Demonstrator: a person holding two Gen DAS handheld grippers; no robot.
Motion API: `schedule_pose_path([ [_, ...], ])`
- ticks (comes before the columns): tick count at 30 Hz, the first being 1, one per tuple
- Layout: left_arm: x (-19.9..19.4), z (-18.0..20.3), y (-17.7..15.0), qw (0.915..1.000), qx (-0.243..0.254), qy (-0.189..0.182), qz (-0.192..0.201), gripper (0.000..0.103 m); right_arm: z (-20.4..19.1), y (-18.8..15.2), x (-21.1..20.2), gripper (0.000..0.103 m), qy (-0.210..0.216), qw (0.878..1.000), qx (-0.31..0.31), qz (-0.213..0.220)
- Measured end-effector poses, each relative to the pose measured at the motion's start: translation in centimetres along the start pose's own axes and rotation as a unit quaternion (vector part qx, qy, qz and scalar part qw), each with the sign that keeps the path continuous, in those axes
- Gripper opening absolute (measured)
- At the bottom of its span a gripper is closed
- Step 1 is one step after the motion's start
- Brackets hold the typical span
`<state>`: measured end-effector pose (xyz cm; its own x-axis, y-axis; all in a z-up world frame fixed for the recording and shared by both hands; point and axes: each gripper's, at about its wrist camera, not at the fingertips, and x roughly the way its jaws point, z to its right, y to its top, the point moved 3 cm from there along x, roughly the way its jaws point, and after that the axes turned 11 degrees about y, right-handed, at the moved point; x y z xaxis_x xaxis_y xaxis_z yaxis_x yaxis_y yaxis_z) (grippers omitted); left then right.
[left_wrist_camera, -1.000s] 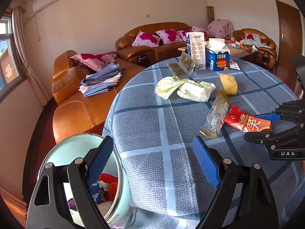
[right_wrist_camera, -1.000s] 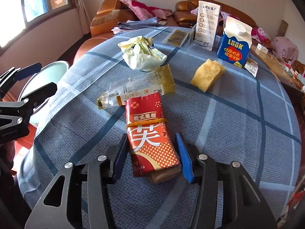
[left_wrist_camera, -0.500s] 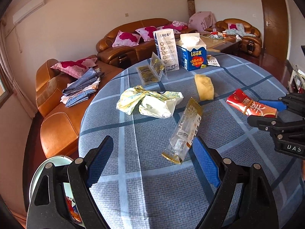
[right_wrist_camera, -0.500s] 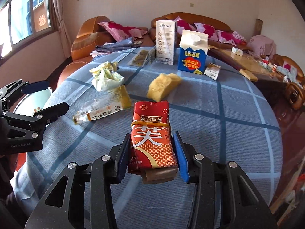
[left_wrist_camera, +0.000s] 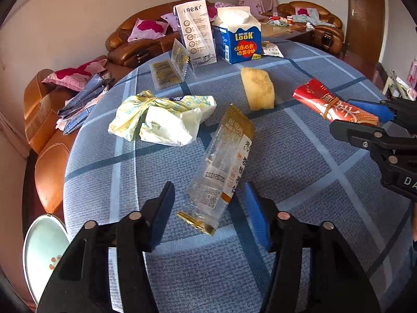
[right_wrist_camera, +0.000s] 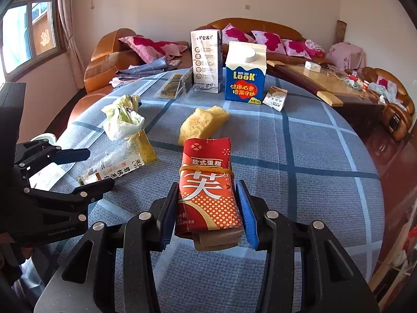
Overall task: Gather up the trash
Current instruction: 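Grasp the clear plastic package with the left tool while the right tool grasps the red cake package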
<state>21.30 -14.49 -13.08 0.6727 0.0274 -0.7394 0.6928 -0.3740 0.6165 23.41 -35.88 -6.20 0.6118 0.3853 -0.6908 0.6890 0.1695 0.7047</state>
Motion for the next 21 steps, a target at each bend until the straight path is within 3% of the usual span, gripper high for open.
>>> schedule_pose_path([
  [3,-0.7,0.4,-0.3,0.9998,0.006,-0.019,0.009,0.028,-0.1,-0.2,-0.2,0.044,-0.001,1.0,0.0,0.001],
  [9,-3.5,-0.8,-0.7,0.9984,-0.018,-0.033,0.042,0.027,-0.8,0.0,-1.0,0.044,-0.003,1.0,-0.005,0.014],
  [16,-7.4,-4.6,-1.8,0.9944,-0.057,0.018,0.087,0.027,-2.9,1.8,-2.0,0.044,0.011,0.999,-0.024,0.046],
  [21,-7.9,-6.9,-2.8,0.9908,-0.079,0.064,0.09,0.027,-5.2,3.4,-1.1,0.044,0.032,0.996,-0.05,0.062],
])
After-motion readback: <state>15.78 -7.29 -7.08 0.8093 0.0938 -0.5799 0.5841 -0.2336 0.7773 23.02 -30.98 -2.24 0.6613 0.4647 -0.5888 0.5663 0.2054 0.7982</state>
